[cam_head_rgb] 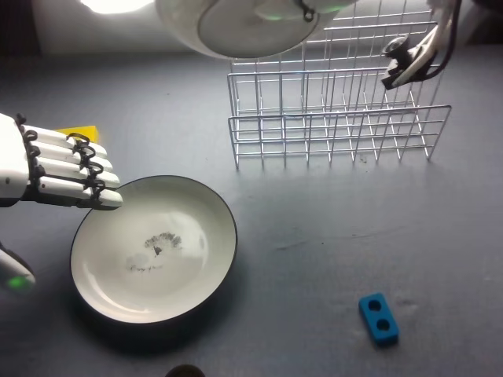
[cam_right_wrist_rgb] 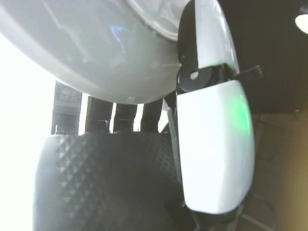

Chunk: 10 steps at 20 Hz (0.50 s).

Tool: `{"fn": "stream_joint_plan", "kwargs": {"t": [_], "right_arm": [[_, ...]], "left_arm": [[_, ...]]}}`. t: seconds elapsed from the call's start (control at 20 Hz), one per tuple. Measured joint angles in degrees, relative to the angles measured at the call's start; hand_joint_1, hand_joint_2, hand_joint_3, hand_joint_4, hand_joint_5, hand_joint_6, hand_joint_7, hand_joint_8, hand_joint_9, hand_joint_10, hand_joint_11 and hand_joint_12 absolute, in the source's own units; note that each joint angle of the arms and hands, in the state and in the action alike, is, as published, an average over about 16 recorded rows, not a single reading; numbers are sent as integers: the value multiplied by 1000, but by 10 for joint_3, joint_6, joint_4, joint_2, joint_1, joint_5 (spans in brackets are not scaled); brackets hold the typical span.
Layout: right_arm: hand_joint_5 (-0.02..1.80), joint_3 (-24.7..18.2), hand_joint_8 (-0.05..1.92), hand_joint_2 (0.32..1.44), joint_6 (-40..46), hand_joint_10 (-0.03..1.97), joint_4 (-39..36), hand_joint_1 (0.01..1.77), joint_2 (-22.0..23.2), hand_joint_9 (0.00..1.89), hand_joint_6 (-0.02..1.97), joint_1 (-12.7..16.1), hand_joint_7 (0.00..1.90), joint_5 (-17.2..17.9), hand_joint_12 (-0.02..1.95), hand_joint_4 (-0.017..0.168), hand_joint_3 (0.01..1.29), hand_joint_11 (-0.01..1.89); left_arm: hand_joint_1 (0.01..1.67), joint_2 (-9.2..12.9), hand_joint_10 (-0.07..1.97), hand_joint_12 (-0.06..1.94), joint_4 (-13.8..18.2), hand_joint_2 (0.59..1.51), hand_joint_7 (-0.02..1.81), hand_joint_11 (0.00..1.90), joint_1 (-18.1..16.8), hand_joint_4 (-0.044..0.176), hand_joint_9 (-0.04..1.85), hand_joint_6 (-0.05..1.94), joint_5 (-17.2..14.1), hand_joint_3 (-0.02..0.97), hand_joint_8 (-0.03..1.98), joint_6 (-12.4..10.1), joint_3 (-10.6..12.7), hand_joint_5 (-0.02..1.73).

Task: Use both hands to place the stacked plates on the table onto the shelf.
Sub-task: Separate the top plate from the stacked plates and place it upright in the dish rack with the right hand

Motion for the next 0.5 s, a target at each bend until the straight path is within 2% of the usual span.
{"fn": "stream_joint_plan", "kwargs": {"t": [0.5], "right_arm": [[992, 36, 809, 958, 39, 23, -3, 1235, 5, 1285, 937, 16, 1069, -60, 988, 12, 18, 915]], "left_arm": [[12, -22, -8, 8, -3, 1121, 19, 14, 30, 3, 19, 11, 29, 24, -8, 0, 8, 22]]}}
